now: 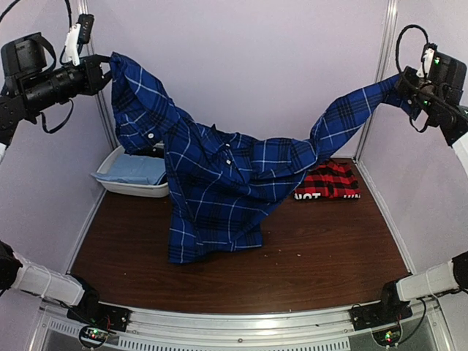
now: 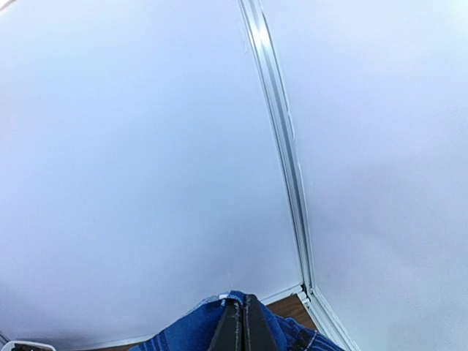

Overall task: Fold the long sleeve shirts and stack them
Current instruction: Flatten out the crumpled shirt at the center of the board, then adjust the flattened shirt at the center of the board.

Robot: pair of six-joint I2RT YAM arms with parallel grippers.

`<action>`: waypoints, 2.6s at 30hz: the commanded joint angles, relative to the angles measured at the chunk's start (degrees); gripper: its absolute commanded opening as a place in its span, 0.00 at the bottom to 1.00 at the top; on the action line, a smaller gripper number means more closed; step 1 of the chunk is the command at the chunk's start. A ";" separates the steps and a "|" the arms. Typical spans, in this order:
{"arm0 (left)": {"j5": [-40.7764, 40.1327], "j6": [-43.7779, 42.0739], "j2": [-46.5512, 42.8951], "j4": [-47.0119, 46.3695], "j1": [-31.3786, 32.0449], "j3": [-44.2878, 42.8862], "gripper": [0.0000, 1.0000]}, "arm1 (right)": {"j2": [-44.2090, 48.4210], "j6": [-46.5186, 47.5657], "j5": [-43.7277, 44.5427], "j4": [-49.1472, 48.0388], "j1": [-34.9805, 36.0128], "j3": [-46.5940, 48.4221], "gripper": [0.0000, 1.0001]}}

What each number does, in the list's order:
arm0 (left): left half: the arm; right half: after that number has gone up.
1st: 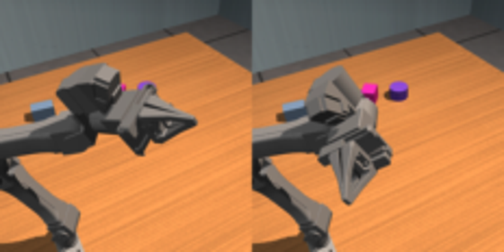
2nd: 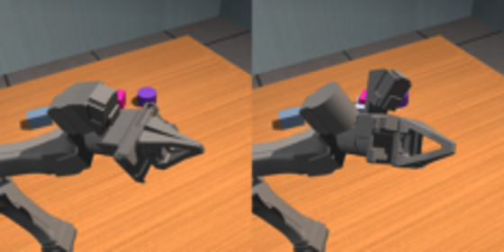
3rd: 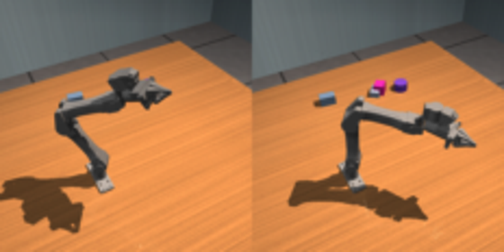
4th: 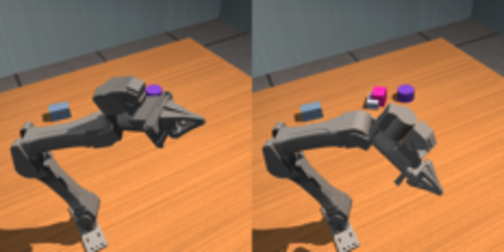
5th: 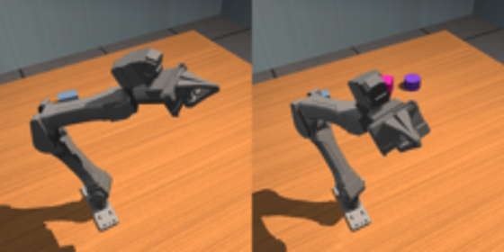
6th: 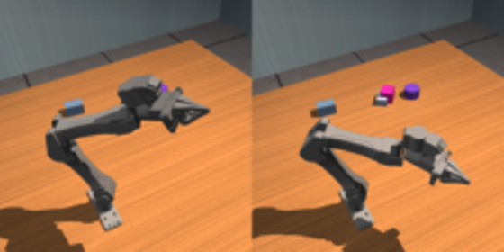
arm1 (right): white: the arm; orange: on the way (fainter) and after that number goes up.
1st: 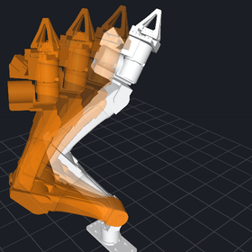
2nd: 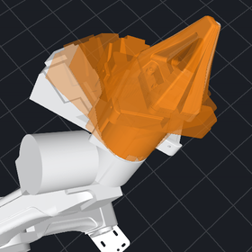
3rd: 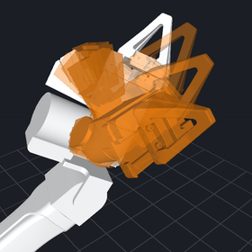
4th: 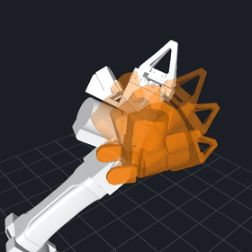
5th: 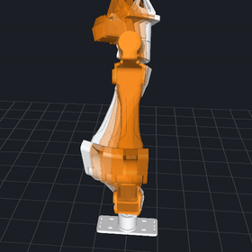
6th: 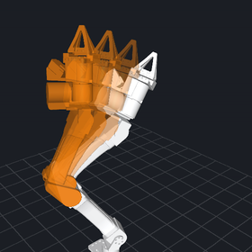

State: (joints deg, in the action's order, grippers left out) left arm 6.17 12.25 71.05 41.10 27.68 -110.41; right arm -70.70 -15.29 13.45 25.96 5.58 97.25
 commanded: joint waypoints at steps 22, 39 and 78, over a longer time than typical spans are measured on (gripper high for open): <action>-5.50 9.38 17.39 -0.19 -9.82 -10.40 0.00 | -11.90 7.03 7.02 5.34 -1.02 17.67 0.00; -4.21 16.18 27.27 -9.98 -13.18 24.23 0.00 | -28.08 3.87 5.55 7.61 -2.28 -8.65 0.20; -2.95 25.72 15.59 -19.54 1.59 47.30 0.66 | -42.14 10.33 -3.69 -13.14 47.40 -22.10 0.78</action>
State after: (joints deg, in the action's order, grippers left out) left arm 1.10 36.91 86.28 26.09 29.04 -63.68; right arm -110.56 -6.11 11.03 15.22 52.64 73.06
